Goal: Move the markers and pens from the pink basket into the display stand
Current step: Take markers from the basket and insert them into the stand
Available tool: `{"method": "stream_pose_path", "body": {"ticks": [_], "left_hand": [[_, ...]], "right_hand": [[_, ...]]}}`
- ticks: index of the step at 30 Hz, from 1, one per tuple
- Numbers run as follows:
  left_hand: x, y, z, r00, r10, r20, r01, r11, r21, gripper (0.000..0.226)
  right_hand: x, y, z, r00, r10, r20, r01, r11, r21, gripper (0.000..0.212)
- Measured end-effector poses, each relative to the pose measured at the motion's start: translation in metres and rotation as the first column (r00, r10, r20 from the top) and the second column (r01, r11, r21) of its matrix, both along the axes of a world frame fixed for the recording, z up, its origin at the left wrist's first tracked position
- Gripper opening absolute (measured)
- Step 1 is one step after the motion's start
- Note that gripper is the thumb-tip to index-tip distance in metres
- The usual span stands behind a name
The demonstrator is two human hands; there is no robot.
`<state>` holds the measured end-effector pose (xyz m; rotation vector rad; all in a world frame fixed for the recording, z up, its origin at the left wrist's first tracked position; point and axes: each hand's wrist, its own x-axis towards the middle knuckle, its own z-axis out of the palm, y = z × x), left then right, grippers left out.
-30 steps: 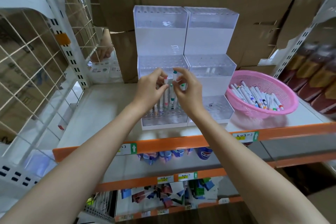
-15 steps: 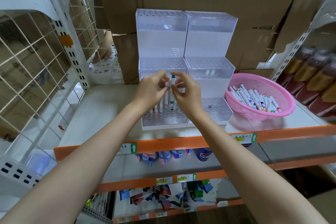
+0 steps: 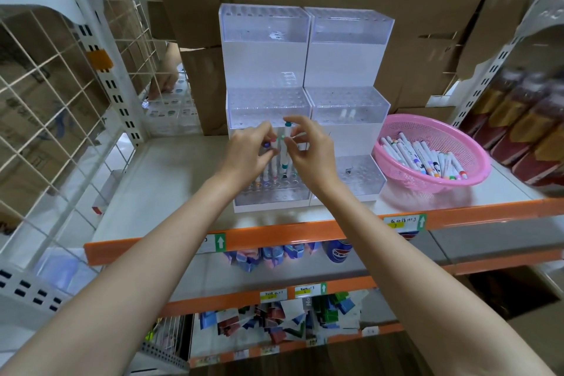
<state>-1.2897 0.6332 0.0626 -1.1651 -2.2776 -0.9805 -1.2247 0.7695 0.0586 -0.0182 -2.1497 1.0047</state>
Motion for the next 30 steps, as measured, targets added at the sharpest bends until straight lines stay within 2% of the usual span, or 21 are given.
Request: {"method": "stream_pose_path", "body": {"ticks": [6,17,23,30], "left_hand": [[0.0,-0.001,-0.003,0.996,0.004,-0.088,-0.014,0.994,-0.107,0.019],[0.005,-0.005,-0.01,0.985,0.036,-0.169,-0.054,0.993,-0.101,0.018],[0.012,-0.021,-0.014,0.951,0.058,-0.303,-0.126,0.97,-0.21,0.039],[0.014,-0.035,-0.02,0.965,0.039,-0.26,-0.117,0.948,-0.295,0.049]], "right_hand": [[-0.002,-0.001,-0.001,1.0,-0.008,-0.004,0.008,1.0,0.002,0.033],[-0.002,-0.002,-0.003,0.999,0.021,0.026,-0.022,1.0,0.009,0.03],[-0.002,-0.001,-0.001,0.999,0.029,0.04,-0.03,0.999,0.02,0.03],[-0.001,0.0,-0.003,0.994,0.02,0.109,-0.023,0.999,0.033,0.027]]}}
